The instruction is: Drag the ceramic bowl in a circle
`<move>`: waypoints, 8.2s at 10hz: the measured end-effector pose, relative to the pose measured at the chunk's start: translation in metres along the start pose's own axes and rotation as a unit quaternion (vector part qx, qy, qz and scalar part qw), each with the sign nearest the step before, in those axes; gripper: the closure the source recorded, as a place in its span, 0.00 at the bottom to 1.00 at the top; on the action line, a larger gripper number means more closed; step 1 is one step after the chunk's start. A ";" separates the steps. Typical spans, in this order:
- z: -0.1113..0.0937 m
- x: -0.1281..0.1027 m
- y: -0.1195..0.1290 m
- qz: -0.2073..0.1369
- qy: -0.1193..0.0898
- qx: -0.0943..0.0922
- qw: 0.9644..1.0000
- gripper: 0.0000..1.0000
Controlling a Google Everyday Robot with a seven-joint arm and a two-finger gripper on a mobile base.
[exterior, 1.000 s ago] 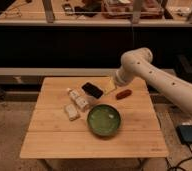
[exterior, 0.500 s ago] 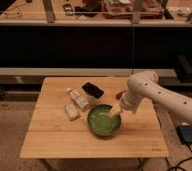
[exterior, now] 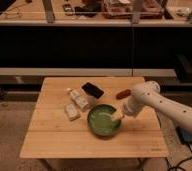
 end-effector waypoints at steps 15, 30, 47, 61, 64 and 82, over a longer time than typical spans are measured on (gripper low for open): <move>0.035 0.077 0.018 -0.098 0.002 0.013 0.995 1.00; -0.003 -0.057 -0.020 -0.134 -0.086 -0.010 0.987 1.00; -0.058 -0.103 0.078 0.003 -0.082 -0.059 0.995 1.00; 0.009 0.047 0.024 -0.082 -0.029 0.020 0.996 1.00; -0.023 0.027 0.079 -0.019 -0.010 -0.007 1.000 1.00; 0.032 -0.022 -0.054 -0.175 -0.108 0.066 0.976 1.00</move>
